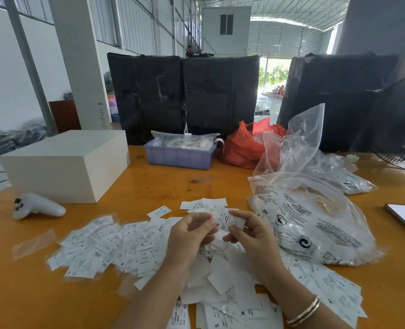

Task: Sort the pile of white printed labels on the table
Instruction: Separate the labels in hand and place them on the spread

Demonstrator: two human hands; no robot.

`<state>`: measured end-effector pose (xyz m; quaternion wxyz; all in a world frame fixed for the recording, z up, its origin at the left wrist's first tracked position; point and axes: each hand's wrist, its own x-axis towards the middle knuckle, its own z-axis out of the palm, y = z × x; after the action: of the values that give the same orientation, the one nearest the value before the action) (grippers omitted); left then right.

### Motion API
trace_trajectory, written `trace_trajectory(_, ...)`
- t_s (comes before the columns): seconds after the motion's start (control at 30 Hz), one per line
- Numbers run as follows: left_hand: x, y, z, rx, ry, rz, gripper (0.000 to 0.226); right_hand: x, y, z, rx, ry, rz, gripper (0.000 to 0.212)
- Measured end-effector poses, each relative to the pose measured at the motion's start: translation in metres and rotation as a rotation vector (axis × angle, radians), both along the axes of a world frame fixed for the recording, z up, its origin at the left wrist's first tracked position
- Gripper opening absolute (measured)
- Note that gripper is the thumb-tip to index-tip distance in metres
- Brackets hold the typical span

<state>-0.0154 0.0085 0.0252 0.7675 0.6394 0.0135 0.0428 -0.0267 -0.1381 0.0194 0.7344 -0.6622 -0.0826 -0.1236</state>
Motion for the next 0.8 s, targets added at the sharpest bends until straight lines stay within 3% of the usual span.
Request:
trace_trajectory(0.1,0.001,0.001,0.001,-0.071,0.015,0.026,0.01,0.0,0.001,0.0,-0.058,0.006,0.009,0.032)
trace_trajectory(0.27,-0.001,-0.001,0.0,0.045,-0.033,-0.009,0.009,0.0,0.004,-0.001,-0.208,-0.022,0.002,0.037)
trace_trajectory(0.37,-0.001,-0.002,0.0,0.085,-0.065,-0.03,0.01,0.002,0.003,-0.002,-0.136,-0.028,-0.024,0.04)
trace_trajectory(0.57,0.0,0.0,0.001,-0.067,-0.026,-0.024,0.018,0.006,-0.008,-0.002,0.141,0.01,-0.079,0.009)
trace_trajectory(0.7,0.002,0.002,0.001,-0.155,-0.01,-0.045,0.026,0.008,-0.011,0.0,0.292,0.054,-0.041,0.007)
trace_trajectory(0.8,0.002,0.002,0.001,-0.189,-0.012,-0.063,0.026,0.008,-0.01,-0.001,0.295,0.07,0.005,0.007)
